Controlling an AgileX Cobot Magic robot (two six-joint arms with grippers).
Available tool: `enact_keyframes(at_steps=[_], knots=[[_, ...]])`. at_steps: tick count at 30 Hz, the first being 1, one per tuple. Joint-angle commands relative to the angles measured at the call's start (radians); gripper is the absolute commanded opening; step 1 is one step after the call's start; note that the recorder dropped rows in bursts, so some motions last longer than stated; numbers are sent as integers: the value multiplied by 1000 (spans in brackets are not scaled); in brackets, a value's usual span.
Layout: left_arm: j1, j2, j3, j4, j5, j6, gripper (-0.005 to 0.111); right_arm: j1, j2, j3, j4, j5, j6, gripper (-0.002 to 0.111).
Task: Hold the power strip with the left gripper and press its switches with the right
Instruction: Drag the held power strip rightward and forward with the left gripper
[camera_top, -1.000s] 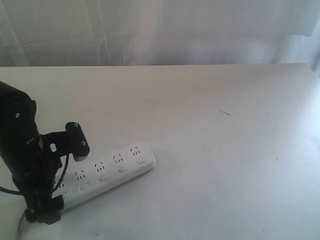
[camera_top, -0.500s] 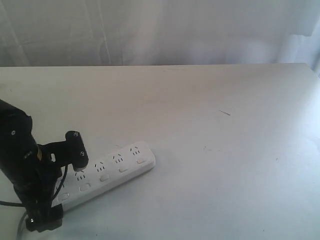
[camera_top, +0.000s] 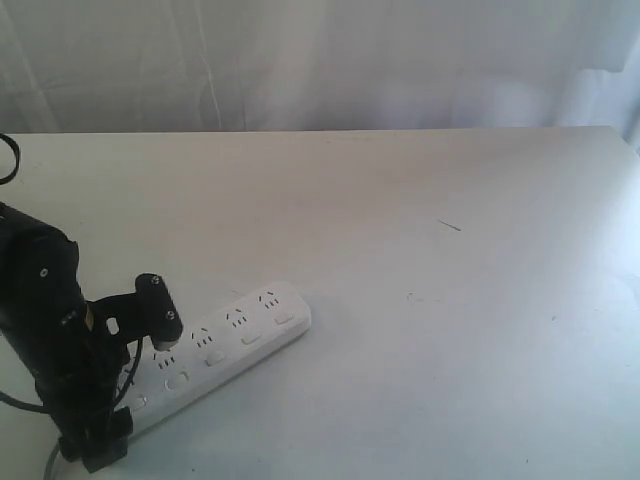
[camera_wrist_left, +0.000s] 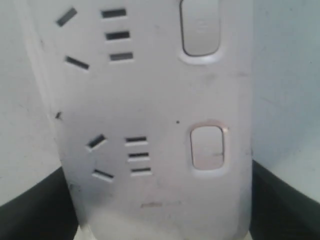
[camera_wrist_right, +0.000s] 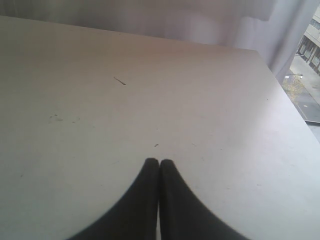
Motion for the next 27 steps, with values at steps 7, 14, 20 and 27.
enact_keyframes(at_steps=[7, 14, 20, 27], knots=[[3, 15, 8, 122, -12, 10, 0, 4, -4, 5, 3, -14, 1, 0], [-8, 15, -27, 198, -3, 38, 0, 4, -4, 5, 3, -14, 1, 0], [-80, 15, -147, 198, 106, 121, 0, 4, -4, 5, 3, -14, 1, 0], [-119, 15, -284, 194, 154, 167, 0, 4, -4, 5, 3, -14, 1, 0]])
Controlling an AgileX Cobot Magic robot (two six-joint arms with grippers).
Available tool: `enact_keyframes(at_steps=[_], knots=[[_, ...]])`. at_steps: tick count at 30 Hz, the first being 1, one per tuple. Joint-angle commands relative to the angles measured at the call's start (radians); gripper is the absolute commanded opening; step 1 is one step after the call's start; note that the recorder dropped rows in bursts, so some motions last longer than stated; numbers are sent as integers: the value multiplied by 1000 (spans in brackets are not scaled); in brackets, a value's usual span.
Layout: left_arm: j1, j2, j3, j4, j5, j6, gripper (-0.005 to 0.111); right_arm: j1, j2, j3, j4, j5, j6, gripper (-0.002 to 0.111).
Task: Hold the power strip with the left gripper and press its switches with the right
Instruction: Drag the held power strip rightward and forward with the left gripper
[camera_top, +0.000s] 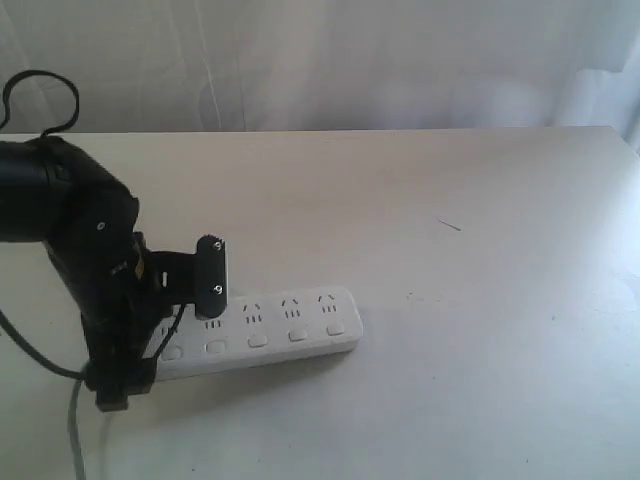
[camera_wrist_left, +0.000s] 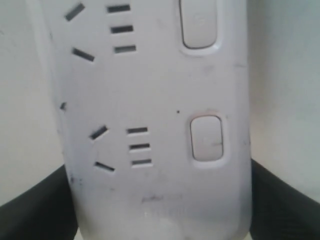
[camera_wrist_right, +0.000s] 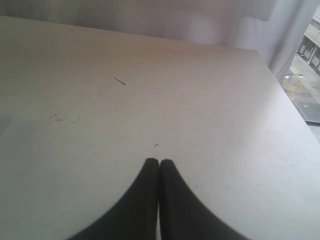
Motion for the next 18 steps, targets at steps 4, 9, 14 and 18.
enact_keyframes(at_steps=[4, 9, 14, 18], knots=[[-8, -5, -84, 3, 51, 74, 0, 4, -4, 5, 3, -14, 1, 0], [-8, -5, -97, -7, 43, 128, 0, 4, -4, 5, 3, -14, 1, 0], [-8, -3, -97, -128, -17, 209, 0, 4, -4, 5, 3, -14, 1, 0], [-8, 24, -98, -211, -63, 264, 0, 4, -4, 5, 3, -14, 1, 0]])
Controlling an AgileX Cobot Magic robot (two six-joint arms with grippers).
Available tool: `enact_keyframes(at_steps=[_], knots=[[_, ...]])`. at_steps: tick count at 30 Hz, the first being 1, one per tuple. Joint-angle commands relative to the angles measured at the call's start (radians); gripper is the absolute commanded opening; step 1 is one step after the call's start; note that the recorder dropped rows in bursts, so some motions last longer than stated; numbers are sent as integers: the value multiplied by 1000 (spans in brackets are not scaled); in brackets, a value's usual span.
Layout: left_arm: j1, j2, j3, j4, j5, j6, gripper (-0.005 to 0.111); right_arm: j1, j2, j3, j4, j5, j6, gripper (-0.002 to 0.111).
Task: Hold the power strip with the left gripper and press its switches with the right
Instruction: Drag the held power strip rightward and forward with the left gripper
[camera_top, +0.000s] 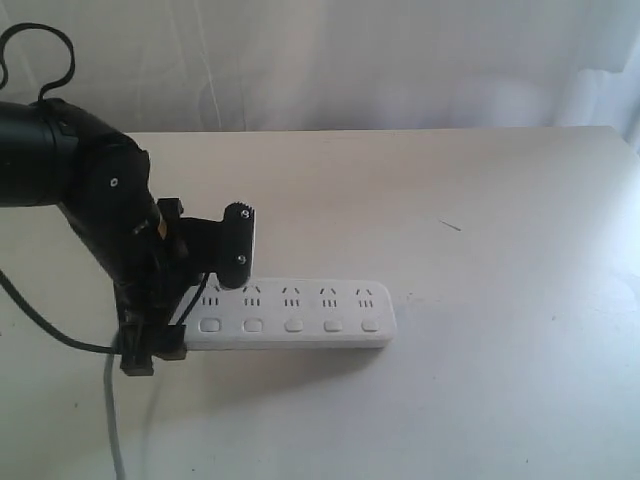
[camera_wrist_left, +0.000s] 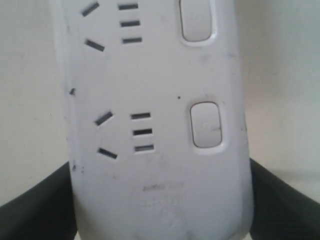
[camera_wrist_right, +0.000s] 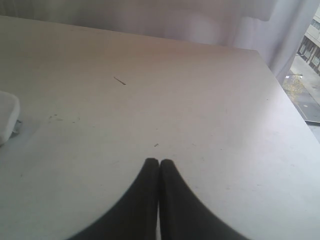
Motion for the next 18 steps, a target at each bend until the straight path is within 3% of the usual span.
enact_keyframes(at_steps=[1, 12, 18], knots=[[-4, 36, -8, -93, -36, 60, 0, 4, -4, 5, 3, -14, 1, 0], [-4, 119, -8, -213, -101, 127, 0, 4, -4, 5, 3, -14, 1, 0], [-4, 142, -8, -247, -30, 169, 0, 4, -4, 5, 3, -14, 1, 0]])
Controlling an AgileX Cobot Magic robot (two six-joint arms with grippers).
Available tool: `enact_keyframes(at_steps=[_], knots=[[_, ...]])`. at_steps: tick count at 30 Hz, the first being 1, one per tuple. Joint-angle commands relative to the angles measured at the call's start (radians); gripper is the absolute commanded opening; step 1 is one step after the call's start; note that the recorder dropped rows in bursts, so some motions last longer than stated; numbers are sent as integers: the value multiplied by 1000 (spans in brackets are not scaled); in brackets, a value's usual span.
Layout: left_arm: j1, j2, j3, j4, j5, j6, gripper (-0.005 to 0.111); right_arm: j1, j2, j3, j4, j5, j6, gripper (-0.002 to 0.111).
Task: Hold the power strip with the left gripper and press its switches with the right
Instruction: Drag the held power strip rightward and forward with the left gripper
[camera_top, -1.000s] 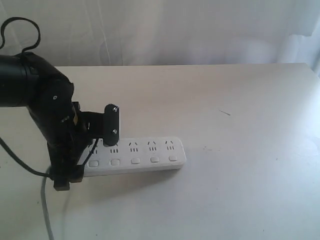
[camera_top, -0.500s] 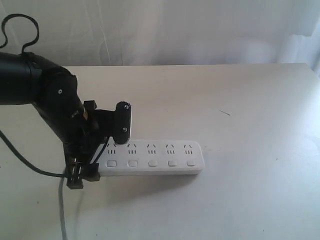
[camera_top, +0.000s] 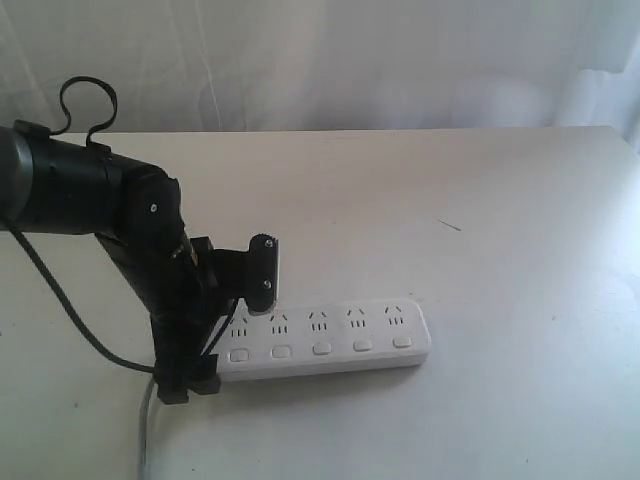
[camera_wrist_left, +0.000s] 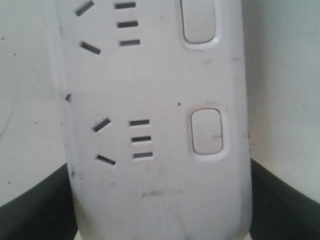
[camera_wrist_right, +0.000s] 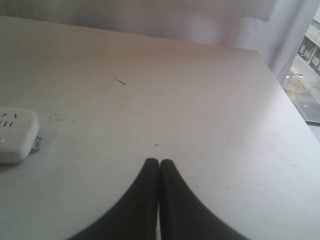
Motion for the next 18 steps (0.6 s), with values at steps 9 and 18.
enact_keyframes(at_steps=[9, 18], knots=[[-4, 20, -4, -142, 26, 104, 0, 4, -4, 5, 3, -14, 1, 0], [-4, 20, -4, -140, 56, 105, 0, 4, -4, 5, 3, -14, 1, 0]])
